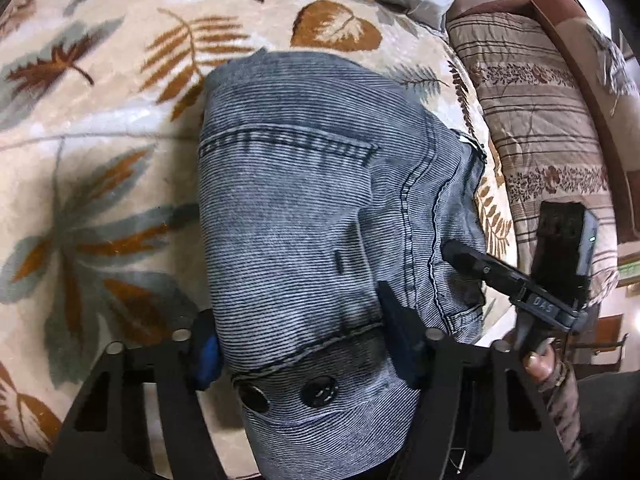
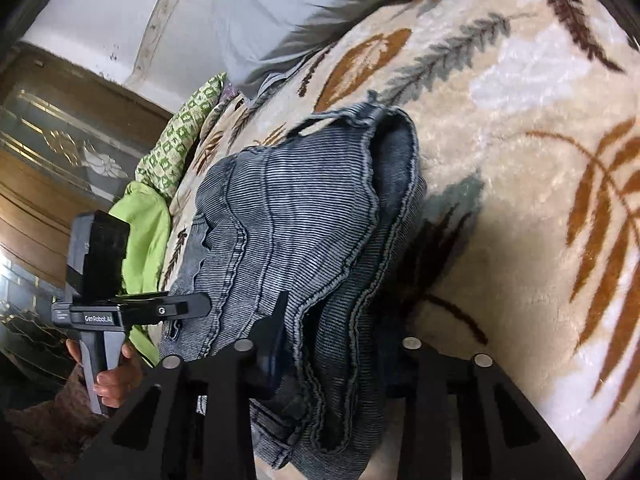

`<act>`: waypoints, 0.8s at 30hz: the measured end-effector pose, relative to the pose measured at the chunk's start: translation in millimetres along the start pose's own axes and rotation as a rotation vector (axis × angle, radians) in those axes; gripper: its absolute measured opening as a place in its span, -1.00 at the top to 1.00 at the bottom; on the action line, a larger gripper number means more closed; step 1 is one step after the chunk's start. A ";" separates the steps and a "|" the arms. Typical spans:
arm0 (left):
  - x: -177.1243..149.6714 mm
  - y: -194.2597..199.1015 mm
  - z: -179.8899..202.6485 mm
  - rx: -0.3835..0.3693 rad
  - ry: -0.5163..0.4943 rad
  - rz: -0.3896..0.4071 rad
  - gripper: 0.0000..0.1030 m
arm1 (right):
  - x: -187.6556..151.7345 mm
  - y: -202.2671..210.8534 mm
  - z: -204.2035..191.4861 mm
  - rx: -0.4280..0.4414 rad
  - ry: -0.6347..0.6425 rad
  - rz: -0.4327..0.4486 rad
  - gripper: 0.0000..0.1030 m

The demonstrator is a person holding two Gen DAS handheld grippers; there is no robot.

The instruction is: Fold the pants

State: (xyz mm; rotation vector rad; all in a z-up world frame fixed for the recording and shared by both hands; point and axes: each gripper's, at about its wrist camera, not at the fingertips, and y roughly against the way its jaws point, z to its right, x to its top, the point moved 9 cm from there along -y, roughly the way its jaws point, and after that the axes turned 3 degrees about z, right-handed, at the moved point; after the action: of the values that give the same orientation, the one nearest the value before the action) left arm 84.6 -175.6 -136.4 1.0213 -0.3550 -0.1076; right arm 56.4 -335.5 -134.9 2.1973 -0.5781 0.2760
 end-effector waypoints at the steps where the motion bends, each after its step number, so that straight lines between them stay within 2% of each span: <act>1: 0.7 3.3 0.9 0.001 -0.003 0.007 -0.12 | -0.1 2.0 -4.6 0.002 0.006 -0.001 0.40; 4: 2.1 13.2 0.6 -0.009 -0.004 0.018 -0.05 | 0.5 8.8 -16.4 0.015 0.019 0.003 0.41; 12: 14.5 49.7 -10.7 0.021 -0.028 0.084 -0.05 | -0.9 10.9 -56.3 0.045 0.059 0.001 0.41; 18: 47.4 84.1 -29.4 0.080 -0.050 0.169 -0.05 | 30.7 -2.8 -92.5 0.070 0.097 0.044 0.42; 24: 93.1 113.1 -46.5 0.167 -0.086 0.265 -0.05 | 79.2 -27.3 -126.0 0.100 0.136 0.096 0.40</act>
State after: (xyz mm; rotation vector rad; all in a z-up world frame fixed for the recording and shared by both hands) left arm 179.0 -102.0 -40.0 1.1273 -0.5824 0.1196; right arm 138.6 -247.6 -43.2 2.2289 -0.6064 0.5118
